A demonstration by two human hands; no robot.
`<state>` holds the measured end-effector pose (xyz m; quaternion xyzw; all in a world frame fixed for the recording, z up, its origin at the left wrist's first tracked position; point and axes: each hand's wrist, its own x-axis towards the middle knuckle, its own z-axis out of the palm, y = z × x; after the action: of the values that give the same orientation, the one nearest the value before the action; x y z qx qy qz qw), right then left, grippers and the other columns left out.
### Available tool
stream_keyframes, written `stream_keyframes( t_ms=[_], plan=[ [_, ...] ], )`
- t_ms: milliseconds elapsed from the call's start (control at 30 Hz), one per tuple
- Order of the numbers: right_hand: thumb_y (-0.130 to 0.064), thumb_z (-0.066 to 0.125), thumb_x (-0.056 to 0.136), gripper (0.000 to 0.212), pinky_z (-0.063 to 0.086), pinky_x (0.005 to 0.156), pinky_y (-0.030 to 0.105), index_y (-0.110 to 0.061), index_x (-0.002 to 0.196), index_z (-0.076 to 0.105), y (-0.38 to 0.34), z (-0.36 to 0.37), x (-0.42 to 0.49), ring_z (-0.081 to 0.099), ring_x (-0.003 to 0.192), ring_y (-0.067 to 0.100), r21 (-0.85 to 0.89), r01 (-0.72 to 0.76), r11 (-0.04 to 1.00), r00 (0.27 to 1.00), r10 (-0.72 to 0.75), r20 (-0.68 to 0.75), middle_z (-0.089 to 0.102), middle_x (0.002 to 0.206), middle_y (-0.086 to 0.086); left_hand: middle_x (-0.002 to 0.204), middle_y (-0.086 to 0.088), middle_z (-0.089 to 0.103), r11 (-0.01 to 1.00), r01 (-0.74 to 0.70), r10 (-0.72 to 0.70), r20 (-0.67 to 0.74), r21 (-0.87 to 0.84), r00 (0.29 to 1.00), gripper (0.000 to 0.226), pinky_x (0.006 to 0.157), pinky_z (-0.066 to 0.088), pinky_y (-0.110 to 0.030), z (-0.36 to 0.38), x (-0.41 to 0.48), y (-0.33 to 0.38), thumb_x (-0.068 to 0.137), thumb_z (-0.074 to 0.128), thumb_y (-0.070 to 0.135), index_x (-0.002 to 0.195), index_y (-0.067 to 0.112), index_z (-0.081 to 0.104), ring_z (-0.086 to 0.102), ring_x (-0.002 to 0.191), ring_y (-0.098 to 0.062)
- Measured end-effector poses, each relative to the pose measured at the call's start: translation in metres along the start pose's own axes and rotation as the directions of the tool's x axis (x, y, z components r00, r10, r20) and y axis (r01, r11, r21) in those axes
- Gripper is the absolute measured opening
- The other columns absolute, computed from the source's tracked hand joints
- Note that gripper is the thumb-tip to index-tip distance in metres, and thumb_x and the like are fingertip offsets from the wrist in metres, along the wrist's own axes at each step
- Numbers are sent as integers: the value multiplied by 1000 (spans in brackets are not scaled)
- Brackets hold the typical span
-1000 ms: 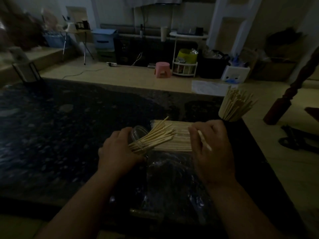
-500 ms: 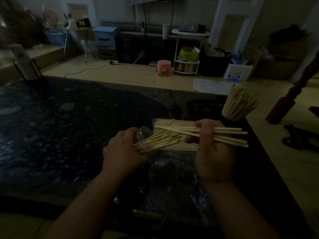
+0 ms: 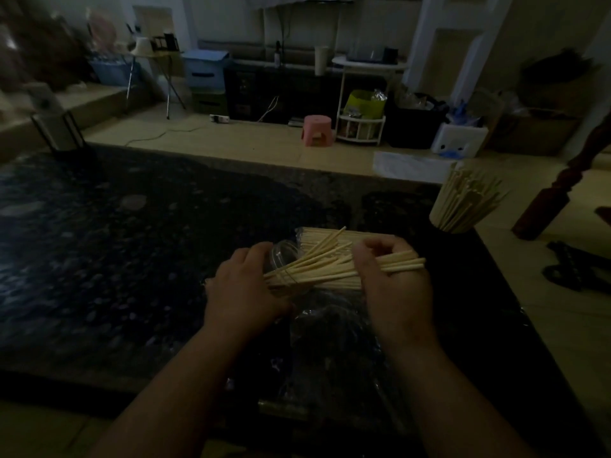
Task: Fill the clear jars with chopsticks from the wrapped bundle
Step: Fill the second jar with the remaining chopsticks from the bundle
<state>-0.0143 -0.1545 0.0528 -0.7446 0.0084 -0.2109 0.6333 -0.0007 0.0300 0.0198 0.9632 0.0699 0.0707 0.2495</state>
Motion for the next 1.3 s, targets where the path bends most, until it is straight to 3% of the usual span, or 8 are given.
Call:
stream_keyframes(
  t_ms=[133, 433, 633, 733, 867, 1033, 1133, 1300],
  plan=[
    [-21, 63, 90, 6, 50, 53, 22, -19, 88, 59, -3, -2, -1, 60, 58, 12, 135, -79, 988, 994, 88, -64, 64, 81, 9, 133, 7, 44, 1000, -1, 1, 11, 9, 1000, 95, 99, 37, -48, -1, 0, 1, 57, 80, 57, 139, 41, 34, 45, 120, -22],
    [-18, 65, 89, 11, 57, 62, 30, -23, 80, 65, 1, 0, -1, 65, 67, 10, 25, -45, 999, 998, 46, -34, 67, 73, -6, 132, 8, 44, 1000, 0, 0, 15, 3, 1000, 97, 97, 39, -44, -1, -1, 1, 56, 80, 58, 139, 42, 33, 45, 120, -21],
    [-21, 50, 98, 22, 45, 49, 21, -15, 80, 63, 1, -6, 3, 53, 54, 6, 144, -151, 978, 988, 155, -16, 58, 60, -6, 133, 5, 44, 999, 31, -31, -6, -26, 1000, 101, 99, 41, -45, -5, 1, -2, 52, 82, 55, 139, 40, 34, 45, 121, -22],
    [-17, 47, 98, 26, 41, 47, 24, -9, 76, 60, 2, -11, 6, 50, 53, 12, 69, -221, 973, 974, 217, 64, 56, 60, 0, 134, 4, 44, 996, 63, -64, -13, -55, 998, 100, 100, 40, -46, -8, 2, -4, 53, 82, 56, 139, 39, 35, 45, 122, -22],
    [-14, 49, 95, 25, 46, 48, 26, -5, 73, 59, 12, -16, 3, 59, 53, 19, -243, -259, 935, 867, 336, 368, 64, 64, 7, 133, 3, 45, 993, 89, -92, -38, -76, 995, 98, 99, 42, -49, -10, 3, -5, 54, 82, 56, 139, 38, 36, 46, 121, -23],
    [-24, 56, 87, 18, 52, 71, 36, -14, 82, 70, 37, -13, -8, 65, 77, 20, -640, 89, 763, 770, 356, 530, 70, 80, 3, 134, 3, 45, 991, 107, -110, -37, -77, 993, 102, 98, 43, -50, -9, 6, -5, 52, 85, 52, 140, 38, 34, 46, 120, -22],
    [-19, 52, 90, 29, 46, 91, 23, -27, 112, 68, 43, -9, -13, 60, 105, 16, -662, 156, 733, 776, 323, 541, 66, 115, -2, 136, 2, 44, 990, 108, -111, -31, -93, 993, 103, 99, 42, -52, -9, 7, -6, 53, 86, 51, 141, 37, 33, 45, 122, -23],
    [-18, 47, 97, 52, 18, 111, 16, -26, 146, 35, 73, -1, -16, 32, 138, 12, -638, 213, 740, 772, 273, 574, 33, 153, -4, 135, 2, 45, 986, 115, -121, -42, -121, 992, 102, 98, 43, -52, -9, 9, -8, 52, 85, 53, 139, 38, 34, 46, 121, -24]
  ],
)
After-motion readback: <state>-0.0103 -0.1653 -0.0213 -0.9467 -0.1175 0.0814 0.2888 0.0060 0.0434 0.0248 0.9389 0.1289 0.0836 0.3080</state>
